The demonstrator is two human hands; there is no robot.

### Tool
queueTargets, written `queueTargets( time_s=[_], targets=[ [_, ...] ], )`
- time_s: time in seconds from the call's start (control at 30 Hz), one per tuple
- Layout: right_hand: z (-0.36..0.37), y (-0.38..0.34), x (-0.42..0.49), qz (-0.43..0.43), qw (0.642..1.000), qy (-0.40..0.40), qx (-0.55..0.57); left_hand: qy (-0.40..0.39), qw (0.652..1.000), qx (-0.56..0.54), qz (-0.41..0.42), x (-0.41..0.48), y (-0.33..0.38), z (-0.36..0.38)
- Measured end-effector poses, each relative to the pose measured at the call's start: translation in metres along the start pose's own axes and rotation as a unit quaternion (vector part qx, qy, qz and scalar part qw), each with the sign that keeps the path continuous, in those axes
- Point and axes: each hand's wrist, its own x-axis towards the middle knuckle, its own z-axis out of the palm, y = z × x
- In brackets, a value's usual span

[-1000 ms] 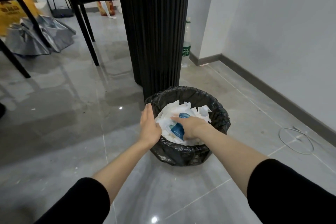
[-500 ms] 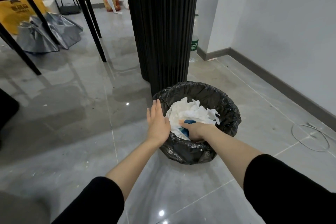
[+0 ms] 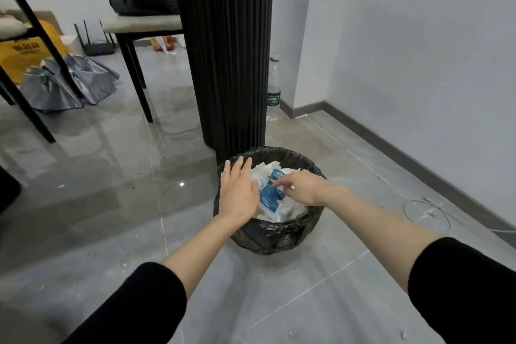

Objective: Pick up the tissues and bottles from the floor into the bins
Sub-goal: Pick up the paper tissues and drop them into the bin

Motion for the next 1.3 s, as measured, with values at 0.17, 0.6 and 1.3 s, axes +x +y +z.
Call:
queueTargets(
  time_s=[0.17, 0.6, 1.3],
  targets=[
    [-0.033, 0.020, -0.048, 0.023, 0.999, 0.022, 0.029, -0.010, 0.999, -0.022, 0.033, -0.008, 0.041, -0.016],
    [-0.088, 0.121, -0.226, 0.164, 0.981, 0.076, 0.070, -0.099, 0.978, -0.101, 0.152, -0.048, 0.207, -0.022],
    [0.002, 0.266, -0.516, 0.413, 0.869, 0.199, 0.188, -0.296, 0.871, -0.085, 0.382, -0.188, 0.447, 0.094]
  ],
)
